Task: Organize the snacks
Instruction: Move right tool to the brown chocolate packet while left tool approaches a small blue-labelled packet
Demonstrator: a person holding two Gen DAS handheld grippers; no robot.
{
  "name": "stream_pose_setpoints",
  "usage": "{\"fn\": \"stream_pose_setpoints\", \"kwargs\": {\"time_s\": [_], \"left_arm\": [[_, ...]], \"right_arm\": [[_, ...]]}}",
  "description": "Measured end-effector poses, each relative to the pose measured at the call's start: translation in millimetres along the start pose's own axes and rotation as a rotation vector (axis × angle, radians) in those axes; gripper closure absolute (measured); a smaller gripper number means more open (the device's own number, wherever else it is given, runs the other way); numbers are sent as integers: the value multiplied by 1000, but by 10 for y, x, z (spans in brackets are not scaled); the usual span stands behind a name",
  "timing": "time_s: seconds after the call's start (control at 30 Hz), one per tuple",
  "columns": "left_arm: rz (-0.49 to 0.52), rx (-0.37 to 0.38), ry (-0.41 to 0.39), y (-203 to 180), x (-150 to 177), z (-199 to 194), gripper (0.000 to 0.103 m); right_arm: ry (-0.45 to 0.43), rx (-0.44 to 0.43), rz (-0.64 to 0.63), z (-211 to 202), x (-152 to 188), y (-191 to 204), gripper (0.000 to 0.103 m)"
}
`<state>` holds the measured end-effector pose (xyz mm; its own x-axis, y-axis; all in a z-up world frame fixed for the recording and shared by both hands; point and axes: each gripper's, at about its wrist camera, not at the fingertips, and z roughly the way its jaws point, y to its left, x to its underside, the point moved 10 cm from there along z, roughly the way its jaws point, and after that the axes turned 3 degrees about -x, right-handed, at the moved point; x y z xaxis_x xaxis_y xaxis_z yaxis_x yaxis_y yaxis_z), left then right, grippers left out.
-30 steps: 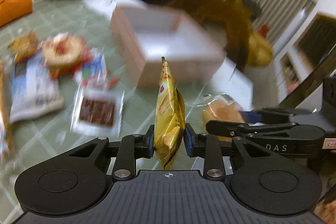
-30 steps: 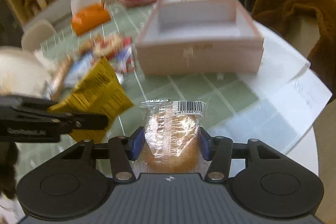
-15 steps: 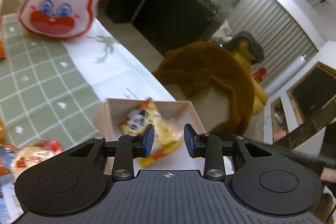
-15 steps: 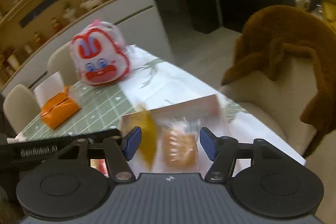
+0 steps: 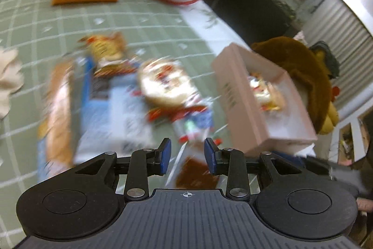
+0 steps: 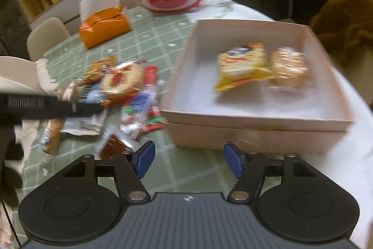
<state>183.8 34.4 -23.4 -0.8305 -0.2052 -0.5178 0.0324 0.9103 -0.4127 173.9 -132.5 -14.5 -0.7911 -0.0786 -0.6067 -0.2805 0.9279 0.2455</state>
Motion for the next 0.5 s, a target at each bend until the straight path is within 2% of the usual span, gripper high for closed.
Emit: {"fn": "stream_pose_setpoints", "kwargs": {"time_s": [0.1, 0.17, 0.23, 0.33, 0.37, 0.5], "left_arm": [[-34, -35, -15, 186, 41, -86, 67], [-70, -56, -26, 306, 3, -84, 67], [-80, -52, -38, 307, -20, -109, 67], [-47, -36, -37, 165, -111, -38, 67], [-31, -38, -30, 104, -117, 2, 67], [59, -91, -10, -132, -164, 227, 67]], "right_arm": [[23, -91, -66, 176, 14, 414, 37], [49, -86, -141, 319, 53, 654, 37], [52, -37, -187, 409, 83, 763, 36], [40, -6, -193, 497, 91, 817, 37], [35, -4, -188, 483, 98, 816, 40], [39, -18, -154, 342, 186, 711, 51]]}}
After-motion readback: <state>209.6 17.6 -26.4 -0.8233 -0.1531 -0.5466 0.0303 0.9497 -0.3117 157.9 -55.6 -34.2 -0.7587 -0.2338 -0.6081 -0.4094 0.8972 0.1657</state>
